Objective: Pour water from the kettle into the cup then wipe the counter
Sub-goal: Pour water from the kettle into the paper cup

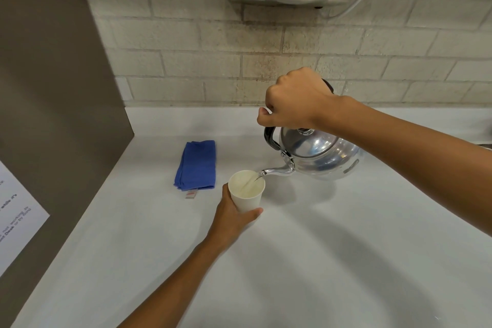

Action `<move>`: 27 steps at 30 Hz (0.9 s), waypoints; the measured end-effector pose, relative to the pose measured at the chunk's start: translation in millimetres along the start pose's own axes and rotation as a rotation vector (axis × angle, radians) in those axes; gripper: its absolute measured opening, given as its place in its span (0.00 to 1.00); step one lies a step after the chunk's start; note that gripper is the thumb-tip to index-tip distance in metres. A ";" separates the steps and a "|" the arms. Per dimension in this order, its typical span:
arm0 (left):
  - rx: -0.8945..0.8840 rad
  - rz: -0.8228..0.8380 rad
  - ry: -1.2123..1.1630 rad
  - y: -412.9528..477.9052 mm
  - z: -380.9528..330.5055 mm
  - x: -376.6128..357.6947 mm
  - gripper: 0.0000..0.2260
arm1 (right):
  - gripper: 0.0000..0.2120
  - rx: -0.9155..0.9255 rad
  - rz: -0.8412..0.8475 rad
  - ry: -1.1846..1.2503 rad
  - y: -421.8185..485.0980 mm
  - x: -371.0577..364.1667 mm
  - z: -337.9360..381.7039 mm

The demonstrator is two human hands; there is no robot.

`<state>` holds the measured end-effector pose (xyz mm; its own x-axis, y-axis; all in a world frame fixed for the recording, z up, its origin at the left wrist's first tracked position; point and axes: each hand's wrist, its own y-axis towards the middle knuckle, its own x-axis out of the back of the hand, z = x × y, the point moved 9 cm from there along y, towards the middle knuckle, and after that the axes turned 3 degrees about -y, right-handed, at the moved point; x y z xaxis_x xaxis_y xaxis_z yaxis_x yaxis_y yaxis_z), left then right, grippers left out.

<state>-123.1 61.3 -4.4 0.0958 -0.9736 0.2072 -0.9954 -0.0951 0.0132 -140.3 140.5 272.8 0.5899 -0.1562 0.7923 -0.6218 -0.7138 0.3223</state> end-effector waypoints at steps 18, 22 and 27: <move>-0.008 0.001 -0.017 -1.1 0.0 0.2 0.36 | 0.24 0.040 -0.015 -0.009 3.0 2.8 4.1; -0.015 0.006 -0.014 -0.7 -0.1 -0.7 0.36 | 0.24 0.041 -0.008 -0.018 2.9 2.3 4.5; -0.014 -0.004 -0.026 -1.3 1.1 1.4 0.35 | 0.23 0.035 -0.010 -0.013 5.3 4.7 5.3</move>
<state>-121.6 59.9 -5.2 0.0999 -0.9783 0.1814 -0.9950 -0.0965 0.0274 -138.0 132.3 275.5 0.6025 -0.1575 0.7825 -0.5974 -0.7390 0.3113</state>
